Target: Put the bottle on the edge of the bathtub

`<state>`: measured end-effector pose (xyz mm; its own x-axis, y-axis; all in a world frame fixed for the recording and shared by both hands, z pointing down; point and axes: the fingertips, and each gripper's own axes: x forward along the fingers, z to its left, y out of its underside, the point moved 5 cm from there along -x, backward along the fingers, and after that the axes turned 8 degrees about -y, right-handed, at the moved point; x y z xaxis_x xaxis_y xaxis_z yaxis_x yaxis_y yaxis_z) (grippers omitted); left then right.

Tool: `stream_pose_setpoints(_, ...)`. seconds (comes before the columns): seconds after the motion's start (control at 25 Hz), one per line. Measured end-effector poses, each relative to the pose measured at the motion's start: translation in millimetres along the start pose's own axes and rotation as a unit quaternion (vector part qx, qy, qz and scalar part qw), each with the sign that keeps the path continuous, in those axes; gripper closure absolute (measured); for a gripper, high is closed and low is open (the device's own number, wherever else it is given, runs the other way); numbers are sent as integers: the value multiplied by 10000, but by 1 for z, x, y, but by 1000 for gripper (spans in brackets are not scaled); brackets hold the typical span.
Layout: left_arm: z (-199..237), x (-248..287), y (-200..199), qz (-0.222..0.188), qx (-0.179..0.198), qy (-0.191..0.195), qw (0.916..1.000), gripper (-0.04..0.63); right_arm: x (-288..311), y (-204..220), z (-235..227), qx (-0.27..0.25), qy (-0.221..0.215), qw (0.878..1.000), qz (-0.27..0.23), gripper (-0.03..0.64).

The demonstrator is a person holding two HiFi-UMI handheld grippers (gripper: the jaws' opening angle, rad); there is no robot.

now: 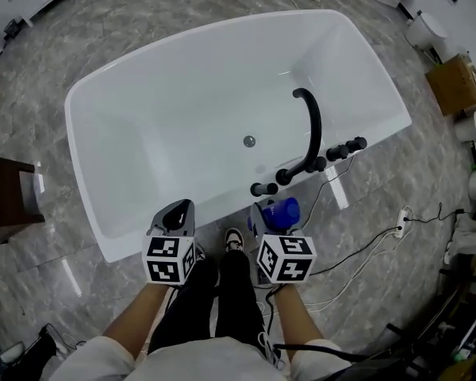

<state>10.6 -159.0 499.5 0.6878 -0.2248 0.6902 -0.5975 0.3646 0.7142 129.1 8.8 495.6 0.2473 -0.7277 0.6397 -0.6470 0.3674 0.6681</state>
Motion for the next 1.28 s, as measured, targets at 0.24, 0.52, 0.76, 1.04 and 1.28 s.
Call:
stream_pose_setpoints(0.24,2,7,5,102,65,-71,9999,571,17,9,-6,88,-79,9999,46,451)
stream_pose_setpoints(0.52,-2,16,25,357,102,-88,9993,571,33,28,-12,234,-209,9993,191,451)
stream_pose_setpoints(0.76,-2,25,38,519,47,-51,9986,571,45,44,-14,327,-301,9984,363,451)
stream_pose_setpoints(1.04,-1,34,46,619,93,-35,9980,571,55,50,-15,276,-388,9979,447,451)
stream_pose_setpoints(1.28,-1,41,49,655,6,-50,9978,571,55,45,-17,237,-380,9984,359,451)
